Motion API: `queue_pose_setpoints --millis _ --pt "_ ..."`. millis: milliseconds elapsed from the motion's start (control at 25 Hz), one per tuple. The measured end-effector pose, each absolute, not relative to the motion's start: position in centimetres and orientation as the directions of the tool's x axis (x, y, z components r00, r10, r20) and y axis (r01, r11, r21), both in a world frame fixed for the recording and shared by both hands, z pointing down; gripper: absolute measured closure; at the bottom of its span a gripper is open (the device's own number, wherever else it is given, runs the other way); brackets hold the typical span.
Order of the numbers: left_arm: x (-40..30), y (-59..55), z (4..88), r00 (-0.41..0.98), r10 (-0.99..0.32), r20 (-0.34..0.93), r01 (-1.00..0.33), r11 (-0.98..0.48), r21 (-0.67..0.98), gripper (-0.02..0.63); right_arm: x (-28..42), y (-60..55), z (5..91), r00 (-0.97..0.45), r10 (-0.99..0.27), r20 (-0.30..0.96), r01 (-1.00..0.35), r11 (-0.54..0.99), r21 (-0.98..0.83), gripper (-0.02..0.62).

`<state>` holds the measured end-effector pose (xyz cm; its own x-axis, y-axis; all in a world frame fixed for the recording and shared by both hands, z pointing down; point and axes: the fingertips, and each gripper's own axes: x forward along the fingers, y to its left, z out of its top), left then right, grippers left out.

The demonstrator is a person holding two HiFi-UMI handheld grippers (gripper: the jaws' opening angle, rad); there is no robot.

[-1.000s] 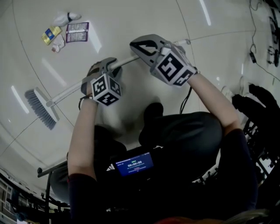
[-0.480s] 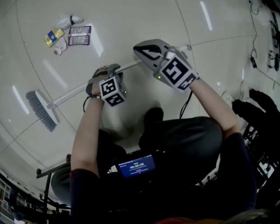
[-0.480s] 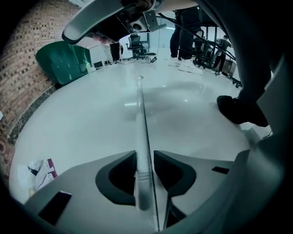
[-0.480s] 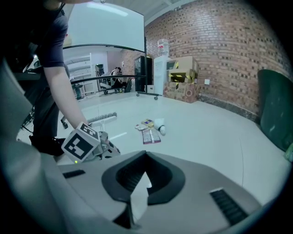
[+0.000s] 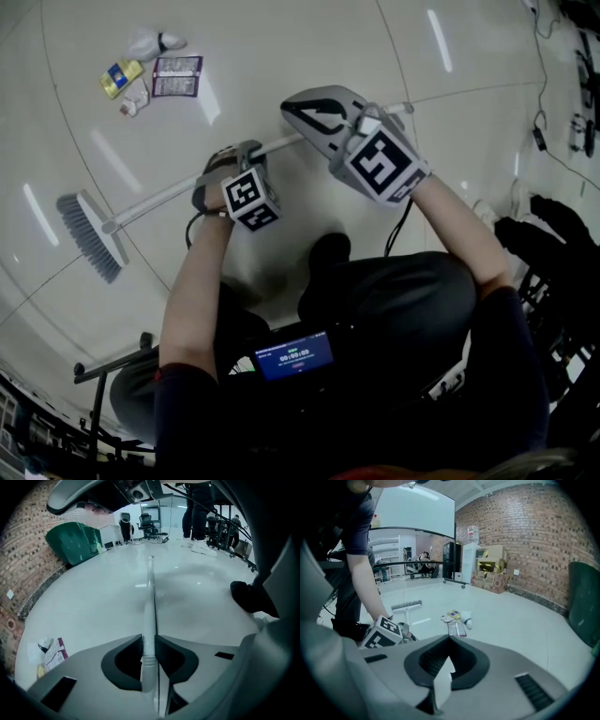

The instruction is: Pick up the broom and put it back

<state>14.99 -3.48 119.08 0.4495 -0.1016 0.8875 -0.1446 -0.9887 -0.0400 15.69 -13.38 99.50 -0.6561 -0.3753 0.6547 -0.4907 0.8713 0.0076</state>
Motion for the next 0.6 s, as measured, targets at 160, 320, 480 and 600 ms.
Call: queue_pose_setpoints --millis 160,320,480,600 --pt "14.5 -6.5 116.6 0.486 -0.202 0.85 -0.226 -0.969 -0.101 0.522 15.0 -14.3 97.0 -0.681 -0.412 0.606 -0.499 0.866 0.029 0.578" --pt "13.4 -9.7 113.2 0.511 -0.307 0.803 -0.311 -0.937 -0.16 0.522 14.0 -15.4 94.0 -0.717 -0.451 0.532 -0.505 0.862 0.048 0.578" --pt "12.1 -11.7 109.9 0.518 -0.379 0.767 -0.37 -0.908 -0.199 0.523 12.7 -15.9 90.8 -0.756 -0.465 0.461 -0.501 0.864 0.051 0.578" --pt "11.0 -12.9 107.9 0.511 -0.405 0.758 -0.401 -0.893 -0.207 0.525 12.3 -15.8 89.2 -0.771 -0.456 0.446 -0.483 0.874 0.059 0.578"
